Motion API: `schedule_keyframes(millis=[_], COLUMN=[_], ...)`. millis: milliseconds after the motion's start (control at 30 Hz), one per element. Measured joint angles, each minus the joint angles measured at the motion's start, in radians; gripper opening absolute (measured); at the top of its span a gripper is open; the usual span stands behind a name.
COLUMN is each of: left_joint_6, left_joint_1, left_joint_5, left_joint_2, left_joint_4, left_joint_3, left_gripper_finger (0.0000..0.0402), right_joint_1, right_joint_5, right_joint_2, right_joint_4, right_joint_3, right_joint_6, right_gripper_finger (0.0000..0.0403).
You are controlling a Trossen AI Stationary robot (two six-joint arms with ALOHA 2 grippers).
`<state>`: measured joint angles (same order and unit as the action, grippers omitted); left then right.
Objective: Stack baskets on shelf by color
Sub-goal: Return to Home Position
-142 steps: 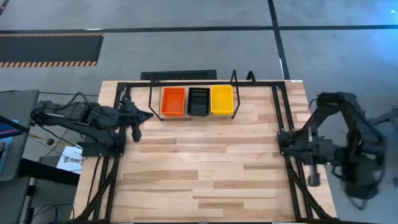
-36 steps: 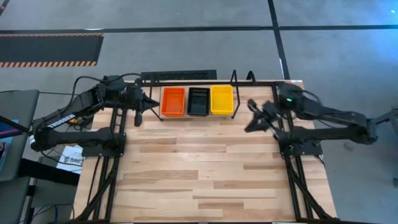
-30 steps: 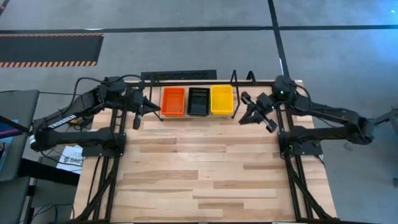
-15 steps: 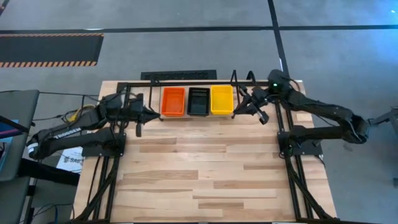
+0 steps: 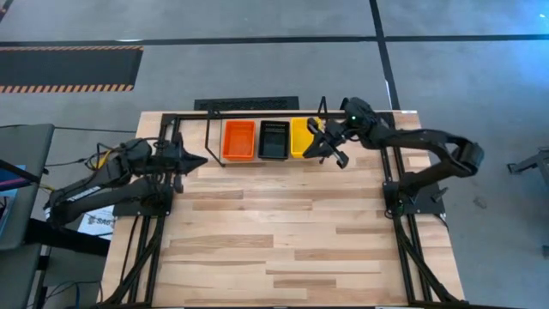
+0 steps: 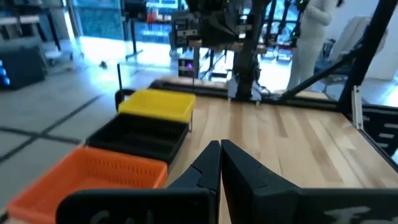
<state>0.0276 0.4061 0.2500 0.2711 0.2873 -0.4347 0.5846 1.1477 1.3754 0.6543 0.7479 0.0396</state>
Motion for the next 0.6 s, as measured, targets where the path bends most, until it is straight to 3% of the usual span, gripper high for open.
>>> schedule_keyframes(millis=[167, 333, 467, 600], left_joint_6=[0.043, 0.083, 0.097, 0.102], left_joint_1=[-0.008, -0.03, -0.062, -0.092], left_joint_5=[-0.004, -0.012, -0.032, -0.102], left_joint_2=[-0.012, -0.012, -0.012, -0.012], left_joint_4=[0.089, 0.09, 0.072, 0.056], left_joint_3=[0.0, 0.0, 0.0, 0.0], left_gripper_finger=[0.0, 0.0, 0.0, 0.0], right_joint_1=[0.007, 0.068, 0.109, 0.078], right_joint_5=[0.01, 0.12, 0.152, -0.02], right_joint_2=[0.034, -0.078, -0.25, -0.441], right_joint_4=[0.039, -0.028, -0.347, -0.776], right_joint_3=[0.0, 0.0, 0.0, 0.0], right_joint_6=[0.031, 0.048, -0.039, -0.252], right_gripper_finger=[0.0051, 0.0051, 0.0051, 0.0051])
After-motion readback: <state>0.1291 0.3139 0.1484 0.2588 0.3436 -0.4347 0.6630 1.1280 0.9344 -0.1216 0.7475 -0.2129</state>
